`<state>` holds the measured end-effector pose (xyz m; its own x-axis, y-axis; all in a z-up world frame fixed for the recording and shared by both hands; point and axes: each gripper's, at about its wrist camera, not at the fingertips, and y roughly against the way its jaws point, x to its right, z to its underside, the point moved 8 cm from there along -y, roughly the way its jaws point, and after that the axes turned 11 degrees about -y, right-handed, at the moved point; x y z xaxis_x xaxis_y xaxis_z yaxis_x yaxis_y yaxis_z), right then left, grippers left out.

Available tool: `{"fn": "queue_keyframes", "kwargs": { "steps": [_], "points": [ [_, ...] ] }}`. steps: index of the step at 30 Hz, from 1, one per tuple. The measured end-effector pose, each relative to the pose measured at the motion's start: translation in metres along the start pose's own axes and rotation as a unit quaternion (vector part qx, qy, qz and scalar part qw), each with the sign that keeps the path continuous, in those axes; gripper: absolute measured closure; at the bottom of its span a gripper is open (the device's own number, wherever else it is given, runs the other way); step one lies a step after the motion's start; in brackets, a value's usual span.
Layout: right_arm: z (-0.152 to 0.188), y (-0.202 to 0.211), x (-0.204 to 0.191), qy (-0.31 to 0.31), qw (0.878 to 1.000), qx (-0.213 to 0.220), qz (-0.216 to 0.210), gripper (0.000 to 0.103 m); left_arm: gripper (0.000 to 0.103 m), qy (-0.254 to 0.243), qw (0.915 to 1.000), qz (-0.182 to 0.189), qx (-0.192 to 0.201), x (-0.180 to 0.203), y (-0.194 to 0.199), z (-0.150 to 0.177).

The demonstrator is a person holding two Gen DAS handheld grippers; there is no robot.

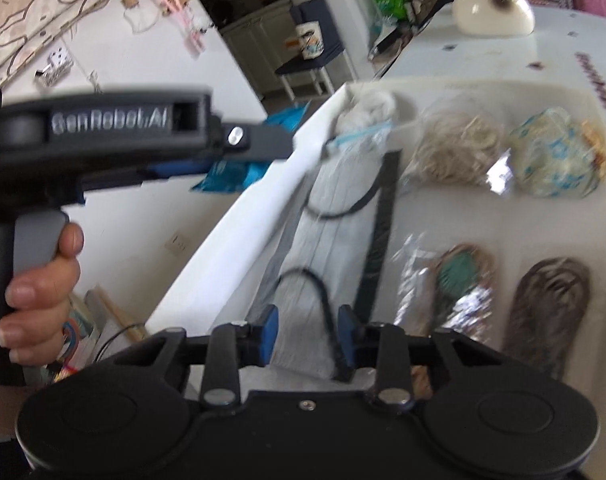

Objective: Organize soft objects
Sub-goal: 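Carry the blue packet over the tray with the left tool while the right carries the mask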

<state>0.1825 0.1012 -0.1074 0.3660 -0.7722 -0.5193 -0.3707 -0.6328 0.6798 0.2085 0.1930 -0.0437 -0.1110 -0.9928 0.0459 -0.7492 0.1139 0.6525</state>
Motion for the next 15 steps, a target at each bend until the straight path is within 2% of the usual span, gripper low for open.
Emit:
{"fn": "queue_keyframes", "kwargs": {
  "steps": [3, 5, 11, 15],
  "points": [
    [0.012, -0.010, -0.005, 0.000, 1.000, -0.023, -0.014, 0.071, 0.051, -0.001, 1.0000, 0.002, -0.004, 0.002, -0.002, 0.002],
    [0.015, -0.011, -0.011, 0.012, 1.000, -0.020, -0.017, 0.071, 0.051, 0.000, 1.0000, 0.005, -0.006, 0.004, -0.004, 0.003],
    [0.023, -0.009, -0.022, -0.007, 0.997, -0.043, -0.067, 0.072, 0.051, 0.002, 0.9999, 0.011, -0.009, 0.008, -0.006, 0.005],
    [0.014, 0.013, -0.018, 0.009, 0.998, -0.012, -0.067, 0.071, 0.051, 0.007, 0.9997, 0.022, -0.012, 0.012, -0.009, 0.004]
  ]
}}
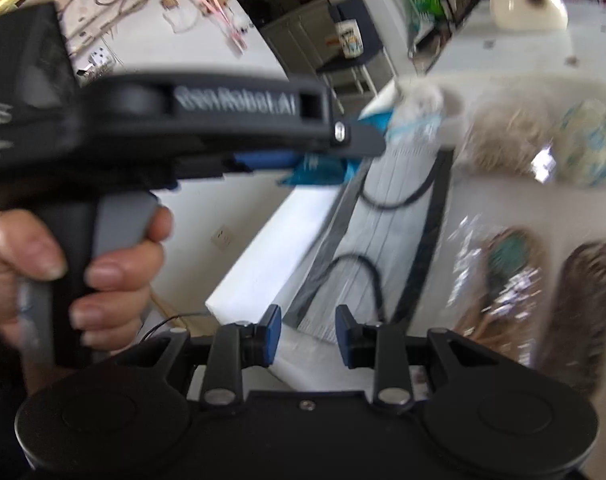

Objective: Organize soft objects
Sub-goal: 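Carry the blue packet over the tray with the left tool while the right carries the mask, then open the left tool to drop the blue packet while the right releases the mask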

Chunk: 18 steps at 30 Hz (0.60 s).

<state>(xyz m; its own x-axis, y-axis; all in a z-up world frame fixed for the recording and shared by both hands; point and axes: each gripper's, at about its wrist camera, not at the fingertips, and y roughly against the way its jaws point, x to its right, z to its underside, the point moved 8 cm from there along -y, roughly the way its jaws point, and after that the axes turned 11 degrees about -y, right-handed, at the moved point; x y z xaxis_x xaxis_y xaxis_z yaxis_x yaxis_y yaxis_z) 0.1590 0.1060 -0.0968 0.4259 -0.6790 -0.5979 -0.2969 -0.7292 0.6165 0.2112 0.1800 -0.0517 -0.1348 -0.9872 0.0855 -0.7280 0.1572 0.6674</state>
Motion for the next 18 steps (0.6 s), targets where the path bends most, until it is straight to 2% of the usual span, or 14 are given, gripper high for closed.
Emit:
{"fn": "queue_keyframes", "kwargs": {
  "steps": [4, 9, 13, 18],
  "points": [
    [-0.003, 0.031, 0.005, 0.026, 0.999, 0.038, 0.025, 0.070, 0.051, -0.009, 0.9999, 0.014, -0.002, 0.011, -0.006, -0.001],
    [-0.006, 0.068, 0.029, 0.030, 0.993, 0.086, 0.074, 0.068, 0.051, -0.023, 0.9979, 0.055, -0.025, 0.031, -0.024, 0.000],
    [-0.012, 0.091, 0.049, 0.008, 0.989, 0.118, 0.093, 0.068, 0.051, -0.067, 0.9942, 0.075, -0.040, 0.049, -0.045, -0.003],
    [-0.019, 0.106, 0.064, -0.007, 0.985, 0.140, 0.101, 0.067, 0.051, -0.128, 0.9838, 0.112, -0.056, 0.078, -0.068, -0.008]
  ]
}}
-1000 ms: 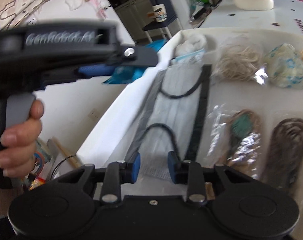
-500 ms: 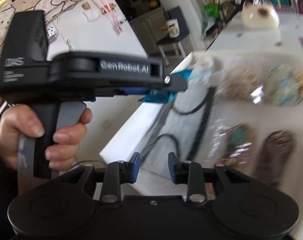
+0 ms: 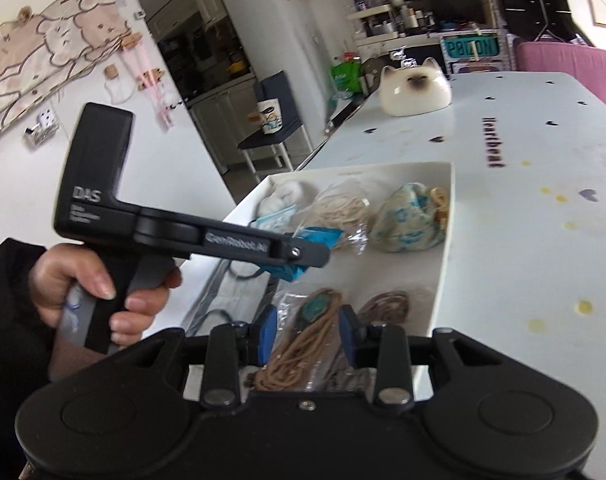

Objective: Organize soft objects
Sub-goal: 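Open the left tool to drop the blue packet while the right releases the mask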

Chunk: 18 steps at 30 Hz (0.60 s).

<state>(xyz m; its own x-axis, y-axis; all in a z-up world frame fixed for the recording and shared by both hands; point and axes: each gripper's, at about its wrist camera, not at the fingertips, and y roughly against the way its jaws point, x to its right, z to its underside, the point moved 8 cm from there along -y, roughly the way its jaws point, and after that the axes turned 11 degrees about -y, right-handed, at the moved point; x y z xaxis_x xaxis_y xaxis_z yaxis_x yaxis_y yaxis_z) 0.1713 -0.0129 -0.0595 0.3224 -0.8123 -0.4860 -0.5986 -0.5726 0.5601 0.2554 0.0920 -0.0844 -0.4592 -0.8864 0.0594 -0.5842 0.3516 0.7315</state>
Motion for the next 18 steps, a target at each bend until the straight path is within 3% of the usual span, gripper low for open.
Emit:
{"fn": "queue_keyframes", "kwargs": {
  "steps": [4, 7, 11, 15, 18],
  "points": [
    [-0.002, 0.007, 0.010, -0.006, 1.000, 0.011, 0.008, 0.067, 0.051, -0.012, 0.9995, 0.026, -0.011, 0.014, -0.016, -0.008],
    [-0.002, 0.012, 0.019, -0.007, 1.000, 0.014, 0.015, 0.067, 0.051, 0.013, 0.9990, 0.040, -0.016, 0.018, -0.031, -0.015],
    [-0.002, 0.013, 0.024, -0.013, 1.000, 0.011, 0.016, 0.067, 0.049, 0.034, 0.9990, 0.026, -0.015, 0.018, -0.047, -0.023],
    [-0.004, 0.012, 0.027, -0.013, 1.000, 0.010, 0.014, 0.067, 0.023, 0.051, 0.9984, 0.018, -0.016, 0.013, -0.047, -0.021],
    [-0.002, 0.011, 0.027, -0.013, 1.000, 0.008, 0.011, 0.067, 0.022, 0.055, 0.9981, 0.028, -0.008, 0.010, -0.033, -0.017]
  ]
}}
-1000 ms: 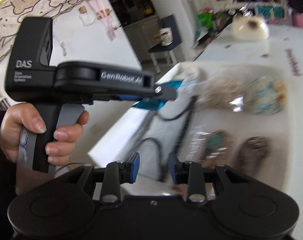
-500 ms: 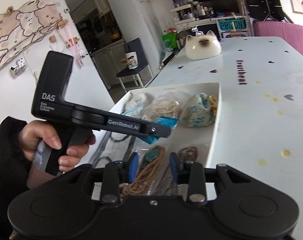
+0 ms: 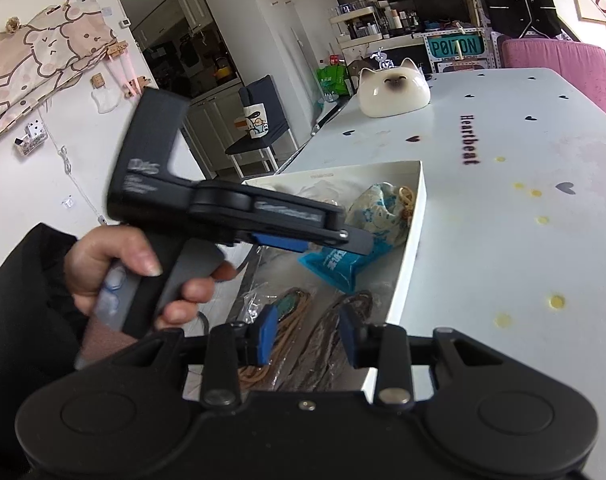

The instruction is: Organize soft objects

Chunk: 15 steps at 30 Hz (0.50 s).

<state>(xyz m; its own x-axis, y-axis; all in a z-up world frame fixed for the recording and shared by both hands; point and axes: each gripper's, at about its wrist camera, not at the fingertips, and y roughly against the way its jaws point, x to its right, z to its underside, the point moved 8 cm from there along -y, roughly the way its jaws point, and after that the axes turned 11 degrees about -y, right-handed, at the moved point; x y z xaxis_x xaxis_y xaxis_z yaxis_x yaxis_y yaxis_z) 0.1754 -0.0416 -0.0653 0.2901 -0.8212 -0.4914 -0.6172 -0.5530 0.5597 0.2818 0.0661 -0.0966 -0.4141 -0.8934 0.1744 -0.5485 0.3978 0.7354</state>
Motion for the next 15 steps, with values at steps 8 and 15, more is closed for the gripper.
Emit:
{"fn": "queue_keyframes", "kwargs": {
  "steps": [8, 15],
  "points": [
    [0.002, -0.001, -0.001, -0.001, 1.000, -0.002, -0.003, 0.067, 0.022, 0.014, 0.9997, -0.017, 0.010, -0.011, 0.034, 0.018],
    [0.002, 0.005, -0.003, 0.003, 1.000, 0.008, -0.001, 0.067, 0.047, 0.031, 0.9993, -0.018, 0.011, -0.009, 0.036, 0.025]
  ]
}}
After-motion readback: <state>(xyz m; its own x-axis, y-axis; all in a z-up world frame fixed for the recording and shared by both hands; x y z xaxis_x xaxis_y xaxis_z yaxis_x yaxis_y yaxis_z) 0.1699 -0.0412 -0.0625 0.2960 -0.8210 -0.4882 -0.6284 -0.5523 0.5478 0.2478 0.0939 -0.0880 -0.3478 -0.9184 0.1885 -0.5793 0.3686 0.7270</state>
